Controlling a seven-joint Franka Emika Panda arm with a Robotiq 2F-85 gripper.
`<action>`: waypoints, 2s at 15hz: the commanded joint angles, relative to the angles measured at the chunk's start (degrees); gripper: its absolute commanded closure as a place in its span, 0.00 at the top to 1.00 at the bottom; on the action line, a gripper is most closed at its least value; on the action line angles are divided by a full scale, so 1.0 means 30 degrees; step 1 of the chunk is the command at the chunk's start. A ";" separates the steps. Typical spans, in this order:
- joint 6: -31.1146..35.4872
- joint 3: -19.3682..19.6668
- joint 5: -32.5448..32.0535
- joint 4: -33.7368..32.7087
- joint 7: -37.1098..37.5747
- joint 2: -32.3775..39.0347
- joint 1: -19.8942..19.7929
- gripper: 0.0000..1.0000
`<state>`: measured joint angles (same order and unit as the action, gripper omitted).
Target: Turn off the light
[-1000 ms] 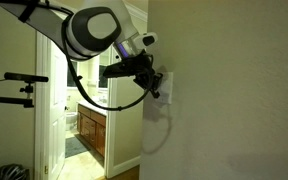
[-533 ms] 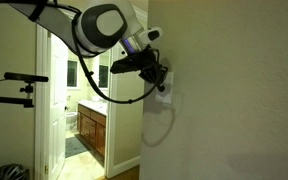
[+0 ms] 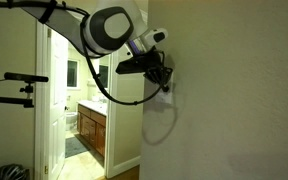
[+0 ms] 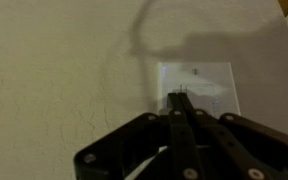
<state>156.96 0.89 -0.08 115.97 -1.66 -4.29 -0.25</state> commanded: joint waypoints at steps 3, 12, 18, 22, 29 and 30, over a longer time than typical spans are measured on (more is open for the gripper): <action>0.0277 -0.0019 0.0098 -0.0433 0.0376 0.0470 -0.0060 0.04; 0.0362 0.0010 -0.0024 0.0114 0.0512 0.0045 -0.0119 0.04; 0.0062 -0.0011 -0.0950 0.1273 0.0750 -0.0926 -0.0261 0.04; 0.0016 -0.0016 -0.1115 0.1750 0.0781 -0.1231 -0.0352 0.04; 0.0008 -0.0185 -0.0767 0.1538 0.0625 -0.1302 -0.0171 0.04; 0.0008 -0.0223 -0.0674 0.1460 0.0626 -0.1263 -0.0131 0.04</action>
<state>156.93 0.54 -2.06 118.93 -0.91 -6.14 -0.80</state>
